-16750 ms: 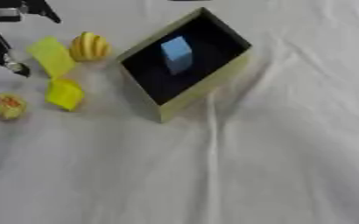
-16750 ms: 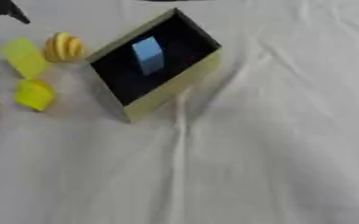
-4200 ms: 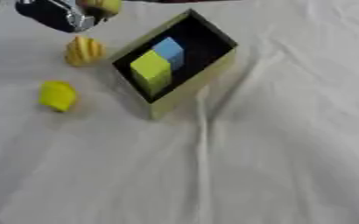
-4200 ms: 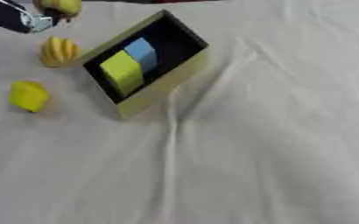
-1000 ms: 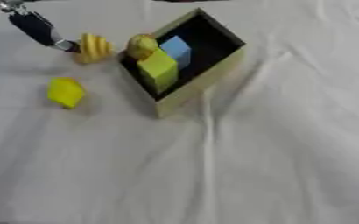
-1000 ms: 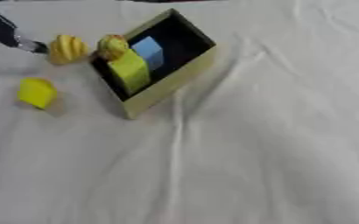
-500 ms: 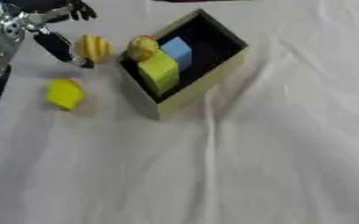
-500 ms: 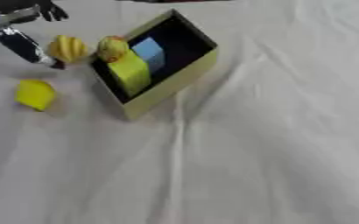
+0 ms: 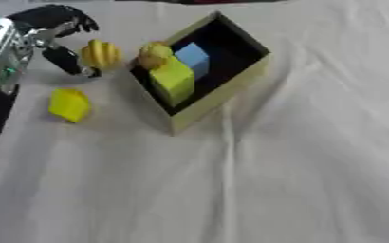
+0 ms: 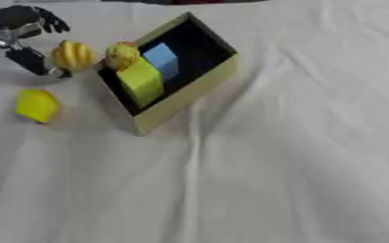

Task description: Pick up objects on the table and place them in the box.

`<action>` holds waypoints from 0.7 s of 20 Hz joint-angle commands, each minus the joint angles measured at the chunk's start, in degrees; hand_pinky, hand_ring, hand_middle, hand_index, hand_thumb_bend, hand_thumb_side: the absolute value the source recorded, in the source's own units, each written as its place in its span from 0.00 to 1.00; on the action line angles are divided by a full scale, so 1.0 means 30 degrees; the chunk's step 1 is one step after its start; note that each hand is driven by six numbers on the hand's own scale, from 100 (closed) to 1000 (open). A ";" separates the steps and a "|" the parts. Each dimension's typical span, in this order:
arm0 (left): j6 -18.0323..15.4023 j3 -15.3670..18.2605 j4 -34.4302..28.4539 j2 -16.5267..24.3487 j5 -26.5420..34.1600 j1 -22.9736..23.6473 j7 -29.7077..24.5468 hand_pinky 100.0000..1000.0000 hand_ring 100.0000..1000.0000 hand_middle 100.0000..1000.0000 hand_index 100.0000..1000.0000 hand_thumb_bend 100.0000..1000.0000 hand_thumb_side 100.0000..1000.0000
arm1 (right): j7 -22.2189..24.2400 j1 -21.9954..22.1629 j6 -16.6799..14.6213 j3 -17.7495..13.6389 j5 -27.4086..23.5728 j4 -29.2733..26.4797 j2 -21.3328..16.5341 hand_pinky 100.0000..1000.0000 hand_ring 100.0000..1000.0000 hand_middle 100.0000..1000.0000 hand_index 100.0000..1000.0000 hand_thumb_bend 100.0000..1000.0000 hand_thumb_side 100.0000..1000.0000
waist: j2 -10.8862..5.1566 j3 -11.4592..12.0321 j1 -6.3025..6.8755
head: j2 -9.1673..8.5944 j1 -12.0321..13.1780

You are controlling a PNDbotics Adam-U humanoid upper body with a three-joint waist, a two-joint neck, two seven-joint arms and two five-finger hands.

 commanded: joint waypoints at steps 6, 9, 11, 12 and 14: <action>0.0587 0.0671 0.0453 0.0117 -0.0416 -0.0717 0.0586 0.78 0.76 0.71 0.84 0.35 0.29 | 0.0127 -0.0294 -0.0027 -0.0111 0.0091 -0.0294 -0.0318 0.84 0.76 0.56 0.71 0.00 0.42 | -0.0238 -0.0187 -0.0083 | -0.0497 0.0287; 0.0578 0.0732 0.0649 0.0058 -0.0221 -0.0718 0.0570 0.77 0.74 0.69 0.83 0.31 0.28 | 0.0072 -0.0263 0.0010 -0.0143 0.0134 -0.0294 -0.0308 0.84 0.76 0.55 0.71 0.00 0.42 | -0.0144 -0.0260 -0.0077 | -0.0540 0.0337; 0.0572 0.0771 0.0769 0.0031 -0.0086 -0.0725 0.0435 0.76 0.74 0.69 0.82 0.30 0.27 | 0.0036 -0.0262 0.0024 -0.0150 0.0151 -0.0294 -0.0293 0.84 0.76 0.55 0.71 0.00 0.42 | -0.0083 -0.0289 -0.0065 | -0.0594 0.0380; 0.0596 0.0793 0.0830 0.0020 -0.0066 -0.0727 0.0387 0.76 0.73 0.68 0.82 0.30 0.27 | 0.0034 -0.0266 0.0028 -0.0148 0.0159 -0.0294 -0.0285 0.84 0.76 0.55 0.71 0.00 0.42 | -0.0056 -0.0304 -0.0059 | -0.0625 0.0405; 0.0683 0.0823 0.0974 -0.0004 -0.0168 -0.0727 0.0324 0.75 0.72 0.68 0.81 0.28 0.26 | 0.0029 -0.0270 0.0030 -0.0152 0.0167 -0.0294 -0.0273 0.84 0.76 0.55 0.71 0.00 0.42 | -0.0014 -0.0336 -0.0050 | -0.0681 0.0447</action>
